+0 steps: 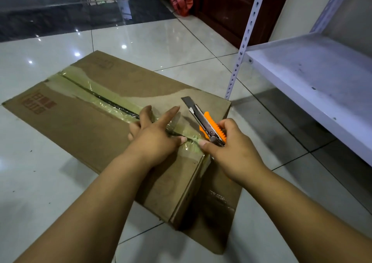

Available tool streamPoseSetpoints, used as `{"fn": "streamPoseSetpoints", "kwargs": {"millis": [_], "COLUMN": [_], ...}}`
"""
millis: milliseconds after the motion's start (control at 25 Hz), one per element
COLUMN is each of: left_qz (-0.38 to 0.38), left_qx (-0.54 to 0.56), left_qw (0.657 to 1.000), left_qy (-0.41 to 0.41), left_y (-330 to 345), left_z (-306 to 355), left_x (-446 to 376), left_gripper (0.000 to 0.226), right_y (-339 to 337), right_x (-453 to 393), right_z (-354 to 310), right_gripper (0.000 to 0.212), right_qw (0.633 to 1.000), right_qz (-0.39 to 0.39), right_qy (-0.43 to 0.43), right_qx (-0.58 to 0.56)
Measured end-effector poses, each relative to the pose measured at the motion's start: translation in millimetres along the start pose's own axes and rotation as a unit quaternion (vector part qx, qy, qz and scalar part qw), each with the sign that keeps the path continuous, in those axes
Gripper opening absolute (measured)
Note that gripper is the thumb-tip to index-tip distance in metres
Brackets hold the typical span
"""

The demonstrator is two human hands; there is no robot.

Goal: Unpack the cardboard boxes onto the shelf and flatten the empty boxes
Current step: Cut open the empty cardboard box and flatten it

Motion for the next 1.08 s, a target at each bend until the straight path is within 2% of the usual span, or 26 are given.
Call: {"fn": "streamPoseSetpoints", "kwargs": {"millis": [120,280,560,640,720,800,920,1080], "left_qz": [0.024,0.074,0.164,0.218,0.269,0.308,0.342,0.359], "left_qx": [-0.018,-0.022,-0.117,-0.146,-0.177,-0.203,-0.226,-0.23], "left_qw": [0.999,0.994,0.969,0.946,0.909,0.875,0.84,0.813], "left_qy": [0.02,0.076,0.14,0.192,0.264,0.314,0.357,0.396], "left_y": [-3.3,-7.4,-3.4,-2.8,-2.5,-0.3,4.3,6.8], "left_z": [-1.6,-5.2,-6.1,-2.3,1.6,2.5,4.4,7.2], "left_x": [-10.2,-19.0,-20.1,-17.4,-12.5,-9.3,-7.0,-5.5], "left_gripper": [0.074,0.074,0.073,0.062,0.041,0.03,0.02,0.021], "right_y": [1.7,2.8,2.7,2.8,3.5,4.3,2.1,-11.4], "right_x": [1.2,-1.1,-2.7,-2.0,-1.2,-0.3,4.4,11.9], "right_z": [4.2,14.7,15.9,15.4,14.9,15.3,17.1,26.2], "right_gripper": [0.048,0.046,0.046,0.045,0.046,0.046,0.048,0.045], "right_qw": [0.999,0.985,0.985,0.985,0.985,0.985,0.989,0.994], "right_qz": [0.025,0.04,0.029,0.026,0.022,0.021,0.029,0.048], "right_qy": [0.025,0.088,0.095,0.093,0.091,0.091,0.087,0.08], "right_qx": [-0.028,-0.14,-0.144,-0.141,-0.144,-0.143,-0.116,-0.048]}}
Point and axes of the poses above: each hand's wrist, its own x-axis away from the middle knuckle, its own y-axis out of the palm, z = x × y, the point moved 4 cm from there along -x, towards the middle knuckle, and after that the axes turned 8 degrees about -y, right-handed, at the moved point
